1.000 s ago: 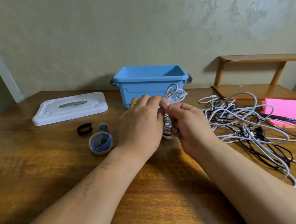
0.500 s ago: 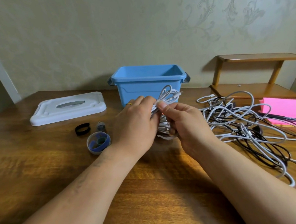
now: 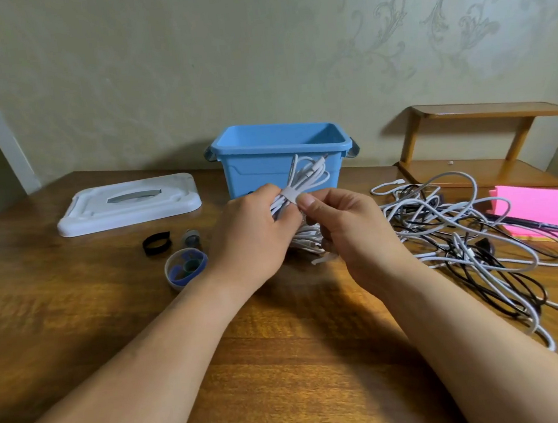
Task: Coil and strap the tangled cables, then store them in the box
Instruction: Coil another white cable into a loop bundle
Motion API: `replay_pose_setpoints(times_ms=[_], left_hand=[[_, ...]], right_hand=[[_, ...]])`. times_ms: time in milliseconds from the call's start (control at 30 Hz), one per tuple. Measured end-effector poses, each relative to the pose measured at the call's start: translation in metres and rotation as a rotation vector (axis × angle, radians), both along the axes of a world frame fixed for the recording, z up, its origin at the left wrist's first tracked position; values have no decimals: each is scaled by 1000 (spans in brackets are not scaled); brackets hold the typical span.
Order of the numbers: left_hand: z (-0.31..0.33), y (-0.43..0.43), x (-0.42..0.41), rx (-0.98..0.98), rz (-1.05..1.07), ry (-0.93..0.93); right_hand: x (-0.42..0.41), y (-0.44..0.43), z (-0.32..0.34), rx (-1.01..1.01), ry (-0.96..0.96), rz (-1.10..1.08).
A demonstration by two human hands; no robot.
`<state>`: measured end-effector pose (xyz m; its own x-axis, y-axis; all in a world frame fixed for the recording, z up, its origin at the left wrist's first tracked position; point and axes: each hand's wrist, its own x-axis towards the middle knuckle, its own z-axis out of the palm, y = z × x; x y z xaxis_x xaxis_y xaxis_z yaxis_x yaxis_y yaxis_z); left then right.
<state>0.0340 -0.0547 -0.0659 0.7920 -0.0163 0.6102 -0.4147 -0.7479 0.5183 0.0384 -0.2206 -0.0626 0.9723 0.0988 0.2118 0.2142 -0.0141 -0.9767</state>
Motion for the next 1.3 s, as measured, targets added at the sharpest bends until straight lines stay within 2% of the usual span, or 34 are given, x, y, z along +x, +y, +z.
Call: replay_pose_setpoints(times_ms=[233,367,533,667,800,967,1033,1133,1200,1300], left_hand=[[7,7,-3,-63,-164,219],[8,8,-6,-248,-270,267],[6,7,-4,-301,-241,312],[6,6,-3,-515,-304,353],[11,-2,-8,-765,-454,404],[18,-1,-11,-971,-597,581],[19,1,-12,-964,-630,635],[17,-2,-12,-907,-540,626],[13,-3,-8,-835,-447,526],[6,-1,-5,-539,-297,298]], right_hand=[[3,-2,-3,2,-56,4],[5,0,-5,-4,-83,-31],[1,-2,-2,-23,-84,11],[-1,2,-1,-38,-97,24],[-6,7,3,143,-72,82],[-1,6,-2,176,-39,192],[-1,6,-2,199,-8,245],[1,4,-2,232,24,252],[2,3,-1,230,9,197],[3,5,-2,221,-23,109]])
